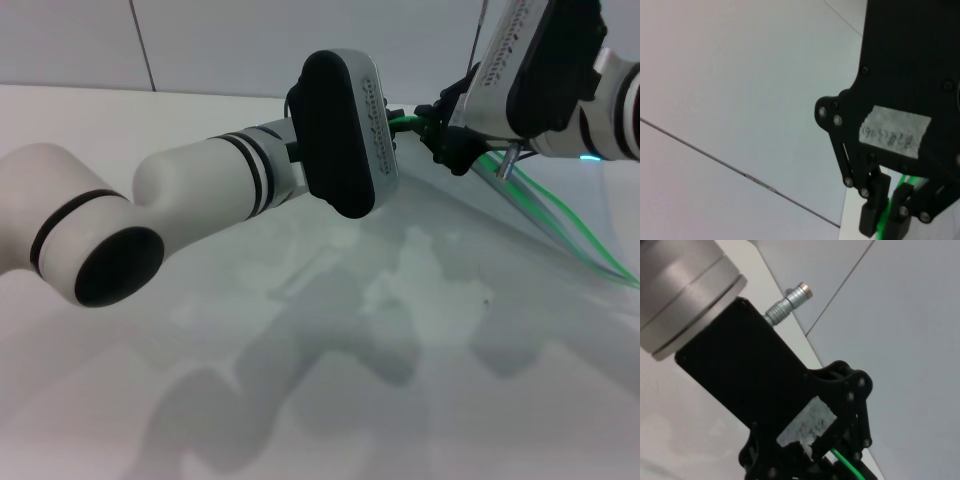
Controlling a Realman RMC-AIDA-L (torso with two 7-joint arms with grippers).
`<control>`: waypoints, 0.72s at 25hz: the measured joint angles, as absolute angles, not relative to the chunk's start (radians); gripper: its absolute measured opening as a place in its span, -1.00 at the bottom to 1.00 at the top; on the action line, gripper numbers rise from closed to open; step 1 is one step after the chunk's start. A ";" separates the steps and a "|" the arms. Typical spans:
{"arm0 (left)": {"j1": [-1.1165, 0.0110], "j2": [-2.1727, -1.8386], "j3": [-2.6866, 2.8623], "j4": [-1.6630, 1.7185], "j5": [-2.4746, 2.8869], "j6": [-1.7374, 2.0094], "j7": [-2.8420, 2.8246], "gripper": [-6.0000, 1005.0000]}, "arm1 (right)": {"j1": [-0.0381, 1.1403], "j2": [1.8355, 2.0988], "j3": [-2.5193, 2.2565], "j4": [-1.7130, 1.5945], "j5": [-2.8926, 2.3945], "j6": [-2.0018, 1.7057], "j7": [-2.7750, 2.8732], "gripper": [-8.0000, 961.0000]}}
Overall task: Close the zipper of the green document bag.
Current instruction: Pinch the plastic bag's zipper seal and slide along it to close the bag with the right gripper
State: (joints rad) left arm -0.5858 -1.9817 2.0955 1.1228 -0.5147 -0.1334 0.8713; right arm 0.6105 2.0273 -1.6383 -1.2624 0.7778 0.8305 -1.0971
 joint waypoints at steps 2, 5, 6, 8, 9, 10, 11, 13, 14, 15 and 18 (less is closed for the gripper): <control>-0.583 -1.981 2.095 1.124 -0.515 -0.133 0.871 -0.89 | 0.610 2.026 -1.635 -1.262 0.778 0.831 -1.097 -0.81; -0.578 -1.978 2.094 1.126 -0.514 -0.133 0.874 -0.89 | 0.609 2.025 -1.633 -1.255 0.774 0.832 -1.097 -0.80; -0.577 -1.977 2.093 1.126 -0.514 -0.133 0.875 -0.89 | 0.609 2.025 -1.633 -1.255 0.774 0.832 -1.097 -0.80; -0.575 -1.973 2.093 1.126 -0.514 -0.133 0.875 -0.89 | 0.606 2.025 -1.630 -1.252 0.758 0.832 -1.096 -0.80; -0.575 -1.972 2.093 1.126 -0.514 -0.133 0.875 -0.89 | 0.606 2.026 -1.628 -1.252 0.749 0.832 -1.094 -0.80; -0.574 -1.971 2.093 1.126 -0.514 -0.132 0.875 -0.89 | 0.605 2.026 -1.625 -1.250 0.740 0.832 -1.091 -0.79; -0.573 -1.971 2.092 1.126 -0.514 -0.129 0.875 -0.89 | 0.604 2.026 -1.623 -1.249 0.732 0.832 -1.088 -0.79; -0.566 -1.968 2.091 1.130 -0.514 -0.122 0.875 -0.89 | 0.603 2.027 -1.621 -1.242 0.728 0.833 -1.085 -0.79; -0.562 -1.967 2.088 1.133 -0.514 -0.120 0.876 -0.89 | 0.603 2.026 -1.620 -1.239 0.728 0.833 -1.085 -0.79; -0.555 -1.966 2.084 1.138 -0.514 -0.118 0.877 -0.89 | 0.603 2.027 -1.616 -1.237 0.727 0.833 -1.085 -0.79; -0.525 -1.965 2.058 1.165 -0.514 -0.117 0.898 -0.89 | 0.598 2.025 -1.590 -1.232 0.725 0.833 -1.084 -0.78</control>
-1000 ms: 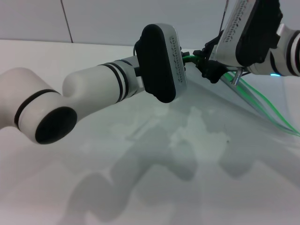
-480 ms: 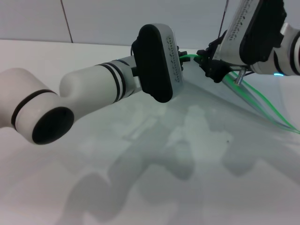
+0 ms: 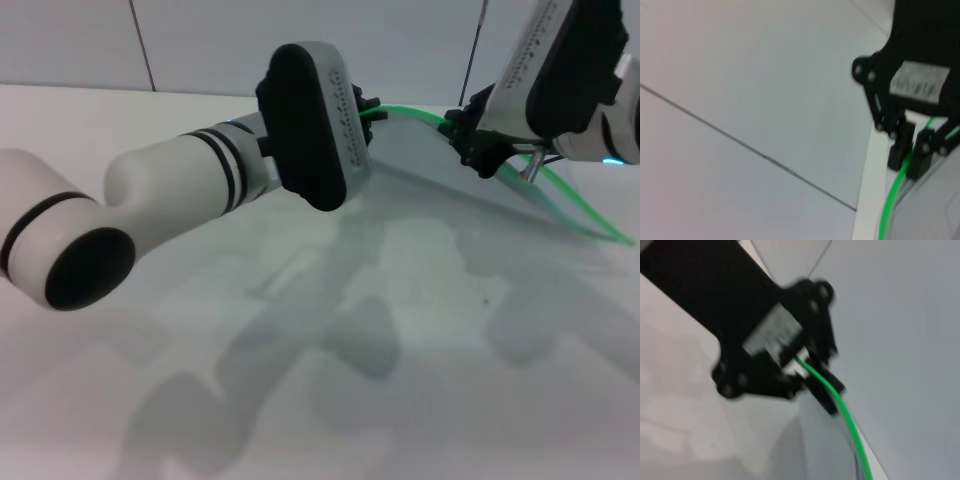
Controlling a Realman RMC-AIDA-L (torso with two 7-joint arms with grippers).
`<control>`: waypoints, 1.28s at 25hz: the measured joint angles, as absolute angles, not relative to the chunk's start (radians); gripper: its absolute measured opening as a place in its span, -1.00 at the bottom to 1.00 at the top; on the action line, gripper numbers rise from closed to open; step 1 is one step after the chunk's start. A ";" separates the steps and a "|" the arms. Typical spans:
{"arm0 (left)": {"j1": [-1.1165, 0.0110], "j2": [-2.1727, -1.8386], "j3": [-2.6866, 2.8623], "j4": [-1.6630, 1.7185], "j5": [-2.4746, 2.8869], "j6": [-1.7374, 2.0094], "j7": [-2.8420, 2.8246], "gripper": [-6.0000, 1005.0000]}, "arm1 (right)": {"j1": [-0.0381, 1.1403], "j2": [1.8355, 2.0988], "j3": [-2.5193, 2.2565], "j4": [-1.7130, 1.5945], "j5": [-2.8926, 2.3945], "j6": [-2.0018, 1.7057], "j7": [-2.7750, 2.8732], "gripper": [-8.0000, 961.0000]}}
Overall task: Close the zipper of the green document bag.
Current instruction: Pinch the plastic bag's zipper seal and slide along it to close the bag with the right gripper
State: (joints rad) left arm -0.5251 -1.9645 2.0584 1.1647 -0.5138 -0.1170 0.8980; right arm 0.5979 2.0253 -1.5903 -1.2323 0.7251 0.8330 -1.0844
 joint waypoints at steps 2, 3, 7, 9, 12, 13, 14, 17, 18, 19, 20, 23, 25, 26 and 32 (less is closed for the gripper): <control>-0.516 -1.965 2.051 1.171 -0.514 -0.117 0.904 -0.89 | 0.595 2.025 -1.571 -1.221 0.712 0.833 -1.084 -0.78; -0.507 -1.965 2.044 1.177 -0.514 -0.117 0.909 -0.89 | 0.595 2.025 -1.571 -1.221 0.712 0.833 -1.084 -0.78; -0.489 -1.965 2.024 1.184 -0.514 -0.116 0.914 -0.89 | 0.578 2.027 -1.525 -1.208 0.673 0.833 -1.084 -0.77; -0.478 -1.965 2.017 1.191 -0.514 -0.116 0.914 -0.89 | 0.574 2.028 -1.506 -1.205 0.665 0.831 -1.084 -0.77; -0.460 -1.963 2.013 1.197 -0.514 -0.112 0.915 -0.89 | 0.572 2.027 -1.469 -1.189 0.662 0.825 -1.089 -0.76; -0.456 -1.962 2.012 1.198 -0.514 -0.111 0.916 -0.89 | 0.572 2.026 -1.445 -1.177 0.660 0.824 -1.093 -0.76; -0.453 -1.961 2.009 1.201 -0.514 -0.109 0.918 -0.89 | 0.572 2.026 -1.445 -1.177 0.660 0.824 -1.093 -0.76; -0.440 -1.957 1.994 1.205 -0.514 -0.107 0.923 -0.89 | 0.572 2.027 -1.407 -1.168 0.637 0.821 -1.094 -0.76; -0.438 -1.957 1.992 1.205 -0.514 -0.107 0.923 -0.89 | 0.571 2.027 -1.392 -1.165 0.628 0.821 -1.094 -0.76; -0.436 -1.957 1.990 1.205 -0.514 -0.107 0.923 -0.89 | 0.571 2.028 -1.380 -1.162 0.621 0.820 -1.094 -0.75; -0.433 -1.957 1.988 1.205 -0.514 -0.107 0.923 -0.89 | 0.571 2.028 -1.369 -1.159 0.615 0.819 -1.094 -0.75; -0.426 -1.957 1.988 1.211 -0.514 -0.107 0.923 -0.89 | 0.571 2.028 -1.344 -1.156 0.613 0.817 -1.094 -0.75; -0.423 -1.956 1.987 1.214 -0.514 -0.107 0.923 -0.89 | 0.571 2.027 -1.337 -1.155 0.612 0.817 -1.095 -0.74; -0.422 -1.956 1.987 1.215 -0.514 -0.107 0.923 -0.89 | 0.571 2.027 -1.335 -1.155 0.611 0.816 -1.095 -0.74; -0.417 -1.956 1.983 1.216 -0.514 -0.107 0.924 -0.89 | 0.571 2.028 -1.300 -1.146 0.598 0.808 -1.095 -0.73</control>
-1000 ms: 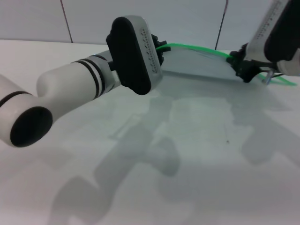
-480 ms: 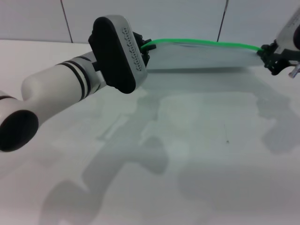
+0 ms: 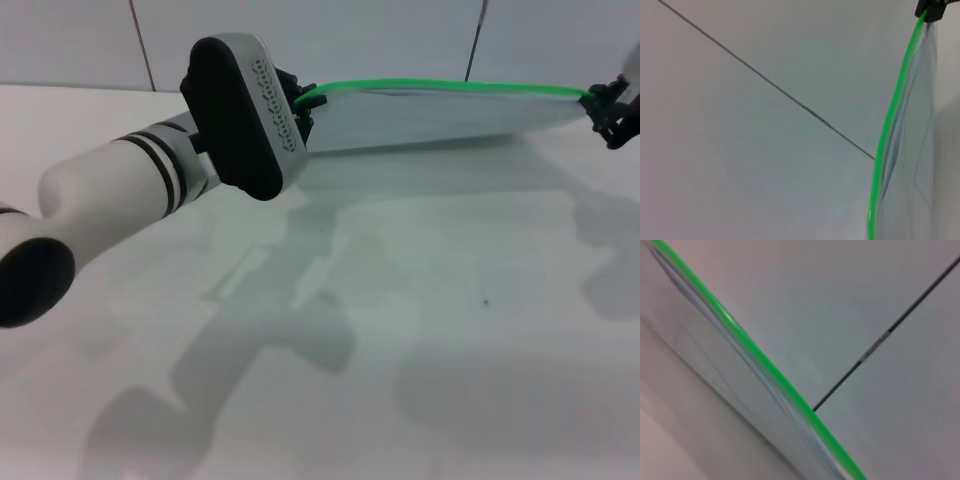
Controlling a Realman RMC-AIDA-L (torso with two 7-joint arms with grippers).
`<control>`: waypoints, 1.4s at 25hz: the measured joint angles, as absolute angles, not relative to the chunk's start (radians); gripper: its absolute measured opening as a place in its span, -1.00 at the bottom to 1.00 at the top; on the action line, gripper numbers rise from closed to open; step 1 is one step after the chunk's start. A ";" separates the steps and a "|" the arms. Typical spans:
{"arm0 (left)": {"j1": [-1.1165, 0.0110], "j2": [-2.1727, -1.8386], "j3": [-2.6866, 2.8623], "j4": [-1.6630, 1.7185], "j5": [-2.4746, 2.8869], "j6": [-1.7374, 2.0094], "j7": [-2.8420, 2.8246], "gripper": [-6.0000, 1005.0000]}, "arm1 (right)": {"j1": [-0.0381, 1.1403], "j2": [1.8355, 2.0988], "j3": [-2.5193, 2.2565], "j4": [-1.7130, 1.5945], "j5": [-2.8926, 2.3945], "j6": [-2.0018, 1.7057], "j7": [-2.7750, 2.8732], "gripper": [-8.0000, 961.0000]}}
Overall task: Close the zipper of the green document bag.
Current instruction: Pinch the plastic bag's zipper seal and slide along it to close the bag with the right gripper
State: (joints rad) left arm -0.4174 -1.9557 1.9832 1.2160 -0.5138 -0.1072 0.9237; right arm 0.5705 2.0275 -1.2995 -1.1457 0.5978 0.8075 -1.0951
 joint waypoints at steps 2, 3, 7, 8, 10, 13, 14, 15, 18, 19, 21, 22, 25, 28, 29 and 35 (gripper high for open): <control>-0.413 -1.956 1.978 1.220 -0.513 -0.107 0.925 -0.89 | 0.571 2.026 -1.289 -1.144 0.597 0.807 -1.095 -0.73; -0.410 -1.955 1.975 1.223 -0.513 -0.107 0.926 -0.89 | 0.571 2.025 -1.285 -1.143 0.597 0.807 -1.095 -0.73; -0.403 -1.955 1.969 1.230 -0.510 -0.106 0.927 -0.89 | 0.571 2.025 -1.270 -1.138 0.598 0.807 -1.104 -0.72; -0.402 -1.955 1.967 1.230 -0.508 -0.106 0.927 -0.89 | 0.572 2.025 -1.266 -1.134 0.597 0.806 -1.107 -0.72; -0.398 -1.954 1.963 1.231 -0.503 -0.106 0.927 -0.89 | 0.573 2.024 -1.258 -1.129 0.589 0.805 -1.110 -0.72; -0.397 -1.954 1.962 1.232 -0.501 -0.106 0.927 -0.90 | 0.575 2.025 -1.255 -1.126 0.580 0.805 -1.112 -0.71; -0.397 -1.954 1.963 1.232 -0.501 -0.106 0.927 -0.90 | 0.575 2.025 -1.255 -1.126 0.580 0.805 -1.112 -0.71; -0.397 -1.954 1.962 1.232 -0.501 -0.105 0.927 -0.90 | 0.575 2.026 -1.255 -1.125 0.580 0.805 -1.114 -0.71; -0.396 -1.956 1.961 1.232 -0.502 -0.090 0.926 -0.91 | 0.575 2.028 -1.259 -1.128 0.583 0.805 -1.126 -0.71; -0.395 -1.957 1.961 1.232 -0.502 -0.084 0.926 -0.91 | 0.574 2.029 -1.261 -1.132 0.584 0.805 -1.127 -0.70; -0.393 -1.960 1.961 1.232 -0.504 -0.070 0.926 -0.91 | 0.572 2.031 -1.262 -1.140 0.589 0.804 -1.124 -0.70; -0.393 -1.962 1.960 1.232 -0.505 -0.067 0.926 -0.91 | 0.571 2.032 -1.260 -1.141 0.591 0.804 -1.120 -0.70; -0.393 -1.963 1.953 1.231 -0.509 -0.064 0.924 -0.89 | 0.571 2.036 -1.260 -1.145 0.596 0.792 -1.110 -0.70; -0.391 -1.967 1.949 1.224 -0.512 -0.034 0.918 -0.85 | 0.556 2.041 -1.286 -1.151 0.606 0.735 -1.082 -0.61; -0.388 -1.970 1.948 1.223 -0.513 -0.019 0.916 -0.84 | 0.546 2.041 -1.298 -1.157 0.621 0.708 -1.074 -0.53; -0.341 -2.003 1.918 1.220 -0.580 0.144 0.913 -0.50 | 0.449 2.039 -1.419 -1.224 0.834 0.471 -1.069 0.11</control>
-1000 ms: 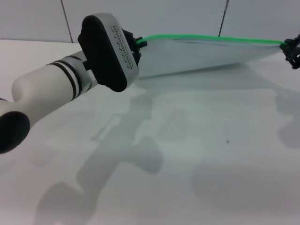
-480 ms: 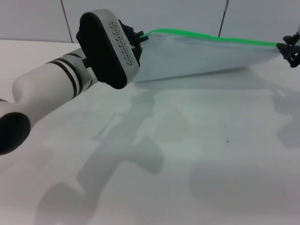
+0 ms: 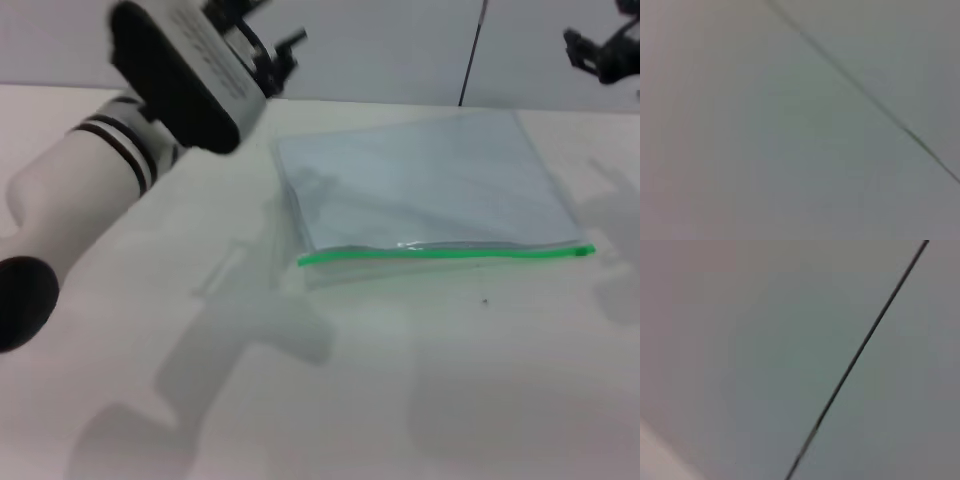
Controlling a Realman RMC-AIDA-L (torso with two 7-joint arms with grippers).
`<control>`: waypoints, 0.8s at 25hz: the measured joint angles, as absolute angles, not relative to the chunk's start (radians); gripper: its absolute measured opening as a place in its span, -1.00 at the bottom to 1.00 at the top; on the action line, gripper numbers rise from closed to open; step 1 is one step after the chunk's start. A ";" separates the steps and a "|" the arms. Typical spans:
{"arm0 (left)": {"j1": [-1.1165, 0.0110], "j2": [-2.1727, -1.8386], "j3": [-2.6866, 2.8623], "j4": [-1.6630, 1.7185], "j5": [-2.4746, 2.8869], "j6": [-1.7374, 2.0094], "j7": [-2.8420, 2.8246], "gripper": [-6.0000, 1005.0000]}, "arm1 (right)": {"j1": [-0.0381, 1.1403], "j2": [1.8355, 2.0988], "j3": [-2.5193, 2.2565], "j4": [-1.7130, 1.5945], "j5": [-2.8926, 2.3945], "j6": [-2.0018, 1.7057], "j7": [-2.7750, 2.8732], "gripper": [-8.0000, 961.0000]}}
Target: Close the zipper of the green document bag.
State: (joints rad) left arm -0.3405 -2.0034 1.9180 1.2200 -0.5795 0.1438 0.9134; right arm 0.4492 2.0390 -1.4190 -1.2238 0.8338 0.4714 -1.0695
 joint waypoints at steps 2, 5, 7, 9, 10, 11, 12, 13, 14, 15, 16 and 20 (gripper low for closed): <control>-0.327 -2.010 1.917 1.220 -0.646 0.230 0.906 -0.27 | 0.416 2.038 -1.496 -1.239 0.895 0.345 -1.071 0.30; -0.311 -2.010 1.930 1.218 -0.772 0.363 0.839 -0.04 | 0.388 2.039 -1.602 -1.239 0.970 0.150 -1.066 0.41; -0.306 -2.004 1.943 1.211 -0.815 0.425 0.757 0.12 | 0.379 2.038 -1.677 -1.223 1.030 -0.002 -1.061 0.48; -0.300 -1.994 1.955 1.193 -0.825 0.483 0.646 0.20 | 0.378 2.036 -1.760 -1.195 1.080 -0.150 -1.058 0.56; -0.298 -1.992 1.957 1.186 -0.825 0.498 0.606 0.24 | 0.380 2.036 -1.791 -1.175 1.098 -0.219 -1.054 0.59; -0.295 -1.991 1.960 1.177 -0.824 0.512 0.563 0.28 | 0.385 2.036 -1.828 -1.150 1.114 -0.291 -1.044 0.63; -0.292 -1.991 1.963 1.172 -0.823 0.515 0.543 0.32 | 0.390 2.035 -1.859 -1.125 1.128 -0.352 -1.028 0.63; -0.290 -1.990 1.966 1.170 -0.822 0.516 0.530 0.32 | 0.394 2.035 -1.886 -1.103 1.137 -0.413 -0.998 0.62; -0.286 -1.990 1.972 1.168 -0.820 0.515 0.526 0.31 | 0.396 2.035 -1.909 -1.084 1.142 -0.459 -0.960 0.62; -0.279 -1.990 1.978 1.168 -0.820 0.515 0.528 0.31 | 0.394 2.035 -1.924 -1.074 1.142 -0.496 -0.923 0.62; -0.270 -1.991 1.984 1.169 -0.819 0.516 0.531 0.31 | 0.390 2.034 -1.940 -1.064 1.140 -0.537 -0.878 0.61; -0.235 -2.001 1.991 1.175 -0.815 0.539 0.538 0.30 | 0.379 2.030 -2.007 -1.014 1.122 -0.701 -0.728 0.61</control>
